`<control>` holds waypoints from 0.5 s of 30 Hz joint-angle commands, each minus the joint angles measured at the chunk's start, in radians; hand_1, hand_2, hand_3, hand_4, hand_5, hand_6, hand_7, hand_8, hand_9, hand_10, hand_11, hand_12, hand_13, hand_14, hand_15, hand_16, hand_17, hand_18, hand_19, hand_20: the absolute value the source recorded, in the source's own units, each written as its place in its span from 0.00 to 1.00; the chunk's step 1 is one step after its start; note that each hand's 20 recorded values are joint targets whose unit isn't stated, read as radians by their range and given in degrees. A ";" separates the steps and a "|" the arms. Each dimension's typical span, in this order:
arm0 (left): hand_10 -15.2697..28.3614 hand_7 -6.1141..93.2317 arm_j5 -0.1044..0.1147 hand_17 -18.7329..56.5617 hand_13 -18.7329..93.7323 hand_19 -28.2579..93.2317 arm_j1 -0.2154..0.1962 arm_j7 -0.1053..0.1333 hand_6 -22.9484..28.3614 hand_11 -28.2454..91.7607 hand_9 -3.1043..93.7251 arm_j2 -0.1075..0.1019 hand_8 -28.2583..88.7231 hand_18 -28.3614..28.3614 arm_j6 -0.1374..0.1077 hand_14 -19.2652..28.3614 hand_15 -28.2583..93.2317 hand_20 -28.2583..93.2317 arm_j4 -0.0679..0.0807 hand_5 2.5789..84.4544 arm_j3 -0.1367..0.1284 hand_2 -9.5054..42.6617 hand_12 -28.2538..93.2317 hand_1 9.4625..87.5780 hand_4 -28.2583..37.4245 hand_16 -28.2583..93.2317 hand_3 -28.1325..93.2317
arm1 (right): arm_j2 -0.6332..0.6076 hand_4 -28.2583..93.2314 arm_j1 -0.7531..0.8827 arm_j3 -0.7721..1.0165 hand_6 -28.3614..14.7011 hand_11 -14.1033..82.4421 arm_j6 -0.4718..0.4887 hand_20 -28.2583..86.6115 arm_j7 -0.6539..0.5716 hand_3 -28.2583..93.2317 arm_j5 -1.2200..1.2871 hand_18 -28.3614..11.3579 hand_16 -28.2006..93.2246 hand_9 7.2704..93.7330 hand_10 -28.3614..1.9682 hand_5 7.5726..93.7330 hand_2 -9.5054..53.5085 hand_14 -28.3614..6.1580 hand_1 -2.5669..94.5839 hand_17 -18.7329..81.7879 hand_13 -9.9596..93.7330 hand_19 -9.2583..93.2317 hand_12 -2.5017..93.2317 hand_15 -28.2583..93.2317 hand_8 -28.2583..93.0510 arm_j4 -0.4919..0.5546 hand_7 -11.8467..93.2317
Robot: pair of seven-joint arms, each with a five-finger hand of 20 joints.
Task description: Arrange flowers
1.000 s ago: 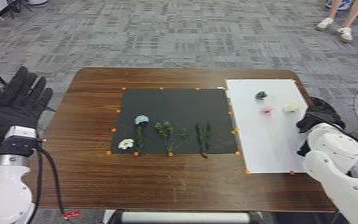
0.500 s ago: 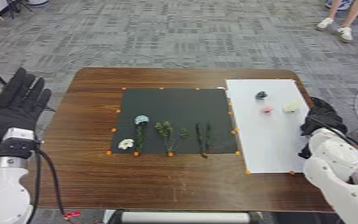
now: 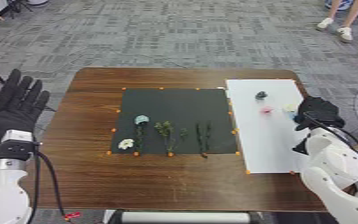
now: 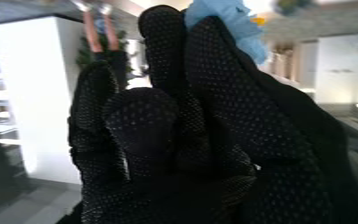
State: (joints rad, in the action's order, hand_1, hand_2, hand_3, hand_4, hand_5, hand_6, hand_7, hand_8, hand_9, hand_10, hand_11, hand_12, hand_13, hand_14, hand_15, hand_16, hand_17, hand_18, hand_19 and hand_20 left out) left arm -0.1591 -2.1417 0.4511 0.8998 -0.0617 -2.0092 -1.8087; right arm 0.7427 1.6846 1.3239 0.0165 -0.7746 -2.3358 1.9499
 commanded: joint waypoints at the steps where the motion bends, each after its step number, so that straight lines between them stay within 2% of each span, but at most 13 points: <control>1: 0.61 0.13 0.007 0.20 0.36 0.37 -0.015 0.010 0.53 0.33 0.33 0.007 0.18 0.68 0.003 0.62 0.34 0.32 -0.004 0.41 0.001 0.44 0.31 0.16 0.00 0.21 0.80 | -0.010 0.00 -0.135 -0.128 0.64 0.27 -0.024 0.52 0.090 0.85 -0.012 0.12 0.52 0.86 0.62 0.81 0.00 0.56 0.63 0.53 0.81 0.86 0.46 0.84 0.35 0.058 0.43; 6: 0.61 0.13 0.005 0.20 0.36 0.37 -0.017 0.004 0.54 0.33 0.33 0.012 0.18 0.68 0.003 0.62 0.34 0.32 -0.004 0.41 0.002 0.45 0.31 0.15 0.00 0.21 0.80 | 0.000 0.00 -0.288 -0.269 0.64 0.27 -0.017 0.52 0.179 0.85 -0.005 0.12 0.52 0.86 0.62 0.81 0.00 0.56 0.63 0.53 0.80 0.86 0.46 0.83 0.35 0.050 0.43; 10: 0.61 0.13 0.006 0.20 0.36 0.37 -0.025 0.010 0.54 0.33 0.33 0.014 0.18 0.68 -0.005 0.62 0.34 0.32 -0.007 0.41 -0.004 0.45 0.31 0.15 0.00 0.21 0.80 | 0.036 0.00 -0.431 -0.402 0.64 0.27 -0.004 0.52 0.277 0.85 0.006 0.12 0.52 0.86 0.62 0.81 0.00 0.56 0.63 0.53 0.80 0.86 0.46 0.83 0.35 0.017 0.43; 12: 0.62 0.13 0.005 0.20 0.36 0.37 -0.026 0.008 0.54 0.33 0.33 0.015 0.18 0.68 -0.007 0.62 0.35 0.32 -0.006 0.41 -0.005 0.45 0.31 0.15 0.00 0.21 0.80 | 0.069 0.00 -0.505 -0.468 0.64 0.27 -0.009 0.52 0.320 0.84 0.022 0.13 0.52 0.86 0.63 0.81 0.00 0.56 0.63 0.52 0.80 0.86 0.46 0.83 0.35 -0.019 0.43; 15: 0.62 0.13 0.005 0.20 0.36 0.37 -0.029 0.007 0.54 0.33 0.33 0.015 0.18 0.68 -0.008 0.62 0.35 0.32 -0.008 0.41 -0.004 0.45 0.31 0.15 0.00 0.21 0.80 | 0.130 0.00 -0.599 -0.530 0.65 0.27 0.007 0.52 0.470 0.84 0.110 0.14 0.53 0.86 0.63 0.80 0.00 0.56 0.63 0.52 0.80 0.85 0.47 0.83 0.34 -0.110 0.44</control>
State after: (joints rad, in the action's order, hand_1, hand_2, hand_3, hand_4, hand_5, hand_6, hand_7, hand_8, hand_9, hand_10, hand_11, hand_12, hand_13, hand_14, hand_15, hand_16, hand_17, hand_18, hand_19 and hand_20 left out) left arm -0.1565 -2.1487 0.4507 0.9058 -0.0633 -2.0098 -1.8091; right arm 0.7457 1.3261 0.9162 0.0061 -0.5026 -2.3259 1.9571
